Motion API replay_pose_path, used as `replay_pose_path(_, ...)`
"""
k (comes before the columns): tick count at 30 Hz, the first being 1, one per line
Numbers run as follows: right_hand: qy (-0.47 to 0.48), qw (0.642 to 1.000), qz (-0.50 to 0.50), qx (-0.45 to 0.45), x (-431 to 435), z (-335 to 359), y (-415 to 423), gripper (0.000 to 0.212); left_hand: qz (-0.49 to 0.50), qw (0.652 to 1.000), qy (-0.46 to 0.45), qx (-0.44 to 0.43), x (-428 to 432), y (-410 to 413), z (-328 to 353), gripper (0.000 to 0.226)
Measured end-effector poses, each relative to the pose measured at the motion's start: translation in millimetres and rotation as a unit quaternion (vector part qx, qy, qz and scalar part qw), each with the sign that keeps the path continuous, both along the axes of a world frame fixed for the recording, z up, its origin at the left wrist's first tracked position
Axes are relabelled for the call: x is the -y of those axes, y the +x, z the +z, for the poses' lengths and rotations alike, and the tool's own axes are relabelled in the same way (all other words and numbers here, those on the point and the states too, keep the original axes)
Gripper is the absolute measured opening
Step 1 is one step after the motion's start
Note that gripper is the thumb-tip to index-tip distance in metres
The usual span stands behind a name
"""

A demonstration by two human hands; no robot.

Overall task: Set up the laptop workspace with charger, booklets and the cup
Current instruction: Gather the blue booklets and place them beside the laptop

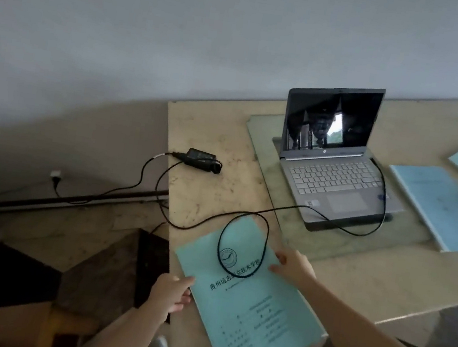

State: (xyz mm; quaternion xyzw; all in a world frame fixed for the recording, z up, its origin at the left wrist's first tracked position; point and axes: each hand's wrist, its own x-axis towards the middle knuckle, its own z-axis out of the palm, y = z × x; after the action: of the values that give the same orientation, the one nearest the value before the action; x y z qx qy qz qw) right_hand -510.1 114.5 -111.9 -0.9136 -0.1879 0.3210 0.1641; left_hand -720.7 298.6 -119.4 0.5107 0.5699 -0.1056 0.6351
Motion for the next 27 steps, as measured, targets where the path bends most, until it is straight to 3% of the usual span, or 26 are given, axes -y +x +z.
replay_pose_path(6,0.006,0.998,-0.036,-0.056,14.2,-12.4,-13.9,0.022,0.082,0.992,-0.086,0.045,12.2,19.4,4.5,0.039)
replay_pose_path(8,0.015,0.996,-0.033,-0.081,12.6,-10.6,-18.4,0.025,0.016,0.997,-0.07,0.04,12.4,28.6,6.0,0.041)
replay_pose_path(12,0.035,0.989,-0.072,-0.126,29.1,-4.0,-24.5,0.032,-0.112,0.992,-0.048,0.041,16.2,36.8,4.9,0.015)
replay_pose_path(20,0.069,0.963,-0.204,-0.159,96.3,19.3,-46.5,0.035,-0.233,0.958,-0.164,0.026,39.6,42.2,1.2,0.008)
replay_pose_path(27,0.051,0.948,-0.284,-0.131,147.4,25.1,-79.4,0.034,-0.307,0.935,-0.173,0.029,72.5,53.5,0.2,0.036)
